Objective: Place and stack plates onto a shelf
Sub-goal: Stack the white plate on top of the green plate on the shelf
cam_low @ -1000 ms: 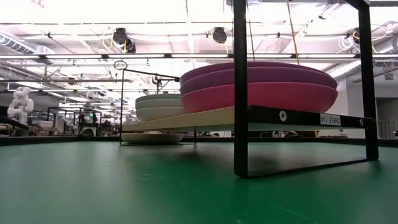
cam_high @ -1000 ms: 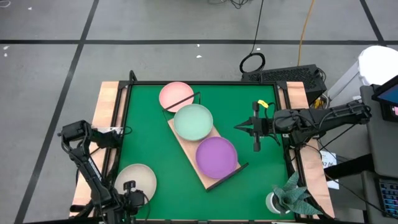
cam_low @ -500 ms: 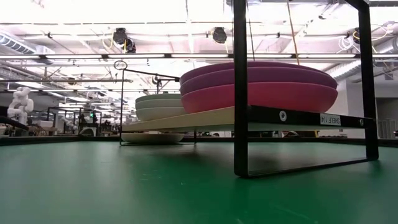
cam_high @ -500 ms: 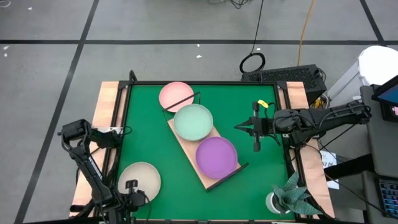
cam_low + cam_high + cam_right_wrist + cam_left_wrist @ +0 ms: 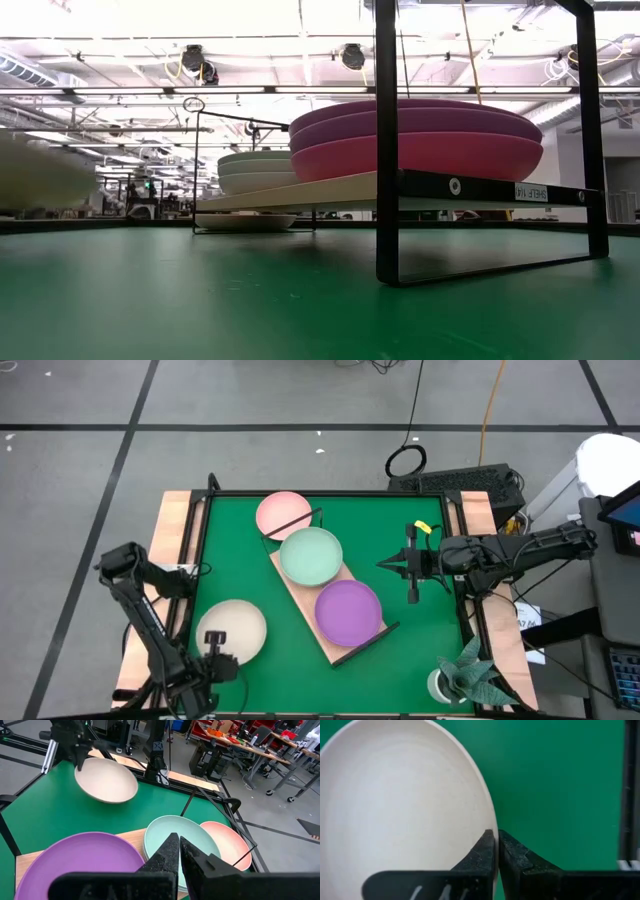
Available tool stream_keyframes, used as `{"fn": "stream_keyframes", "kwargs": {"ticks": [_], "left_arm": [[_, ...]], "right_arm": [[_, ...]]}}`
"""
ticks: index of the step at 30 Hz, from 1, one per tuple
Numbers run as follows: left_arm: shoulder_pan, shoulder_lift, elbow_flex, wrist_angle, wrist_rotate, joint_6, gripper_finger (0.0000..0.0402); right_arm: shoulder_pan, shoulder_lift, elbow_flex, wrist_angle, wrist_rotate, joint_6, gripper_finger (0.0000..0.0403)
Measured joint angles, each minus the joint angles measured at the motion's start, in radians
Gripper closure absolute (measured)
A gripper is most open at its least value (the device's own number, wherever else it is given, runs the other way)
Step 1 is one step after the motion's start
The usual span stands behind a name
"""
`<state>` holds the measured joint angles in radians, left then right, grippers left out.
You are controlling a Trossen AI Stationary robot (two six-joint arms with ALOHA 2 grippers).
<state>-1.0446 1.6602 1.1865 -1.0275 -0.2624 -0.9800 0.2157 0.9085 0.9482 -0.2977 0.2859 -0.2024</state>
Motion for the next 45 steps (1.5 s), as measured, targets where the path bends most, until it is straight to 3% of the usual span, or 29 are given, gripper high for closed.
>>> {"fn": "stream_keyframes", "kwargs": {"ticks": [9,32,45], "left_arm": [[0.073,-0.006,0.09,-0.133,-0.1,0.232,0.0391],[0.191,-0.006,0.192,-0.144,-0.293,0.778,0.0391],[0.437,-0.104,0.192,-0.077,-0.319,1.075,0.0391]], "right_arm": [[0.0,0.0,0.0,-0.013,0.0,0.0,0.0403],[0.0,0.0,0.0,-0.022,0.0,0.0,0.0403],[0.0,0.0,0.0,-0.021,0.0,-0.002,0.0403]]}}
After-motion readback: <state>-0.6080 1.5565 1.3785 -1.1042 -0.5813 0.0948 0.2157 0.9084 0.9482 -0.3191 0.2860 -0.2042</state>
